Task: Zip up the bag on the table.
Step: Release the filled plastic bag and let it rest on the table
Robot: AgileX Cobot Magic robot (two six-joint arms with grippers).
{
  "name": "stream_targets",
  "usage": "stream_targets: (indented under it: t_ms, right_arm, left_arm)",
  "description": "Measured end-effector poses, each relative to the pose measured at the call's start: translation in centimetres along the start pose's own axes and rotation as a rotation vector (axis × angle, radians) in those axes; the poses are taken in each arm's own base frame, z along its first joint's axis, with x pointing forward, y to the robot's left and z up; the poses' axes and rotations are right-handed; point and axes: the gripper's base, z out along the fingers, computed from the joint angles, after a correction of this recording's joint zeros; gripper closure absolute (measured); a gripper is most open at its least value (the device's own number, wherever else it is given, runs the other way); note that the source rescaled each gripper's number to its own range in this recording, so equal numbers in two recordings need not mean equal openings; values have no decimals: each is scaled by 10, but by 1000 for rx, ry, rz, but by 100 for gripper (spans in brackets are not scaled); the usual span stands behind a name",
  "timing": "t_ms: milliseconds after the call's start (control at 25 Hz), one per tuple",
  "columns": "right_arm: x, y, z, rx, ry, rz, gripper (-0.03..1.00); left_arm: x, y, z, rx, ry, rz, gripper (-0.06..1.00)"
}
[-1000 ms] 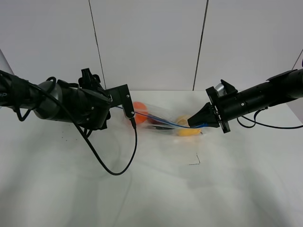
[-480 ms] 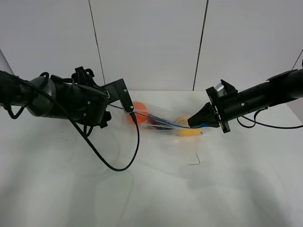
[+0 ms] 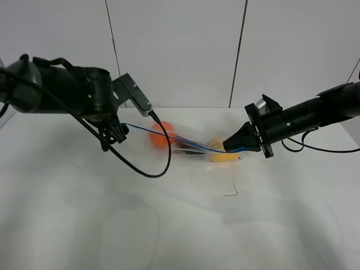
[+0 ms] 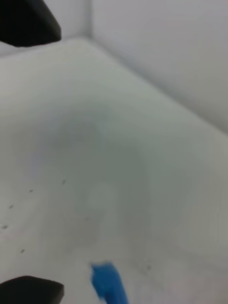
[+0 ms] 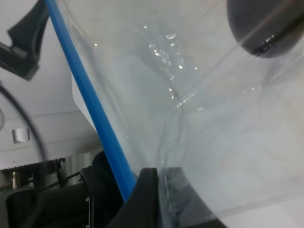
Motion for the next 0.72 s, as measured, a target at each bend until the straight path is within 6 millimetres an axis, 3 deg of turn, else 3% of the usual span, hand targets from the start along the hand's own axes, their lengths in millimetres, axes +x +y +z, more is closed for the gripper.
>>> stream_targets:
  t_ms: [160, 360, 720]
  right_arm:
    - [0, 0, 0, 4, 4, -3, 97]
    - [2, -1, 0, 16, 17, -12, 97]
    - [3, -3, 0, 36, 38, -27, 97]
  left_arm:
    - [12, 34, 9, 96, 95, -162, -6]
    - [40, 78, 19, 177, 245, -358, -6]
    - [117, 123, 41, 346, 549, -708, -6]
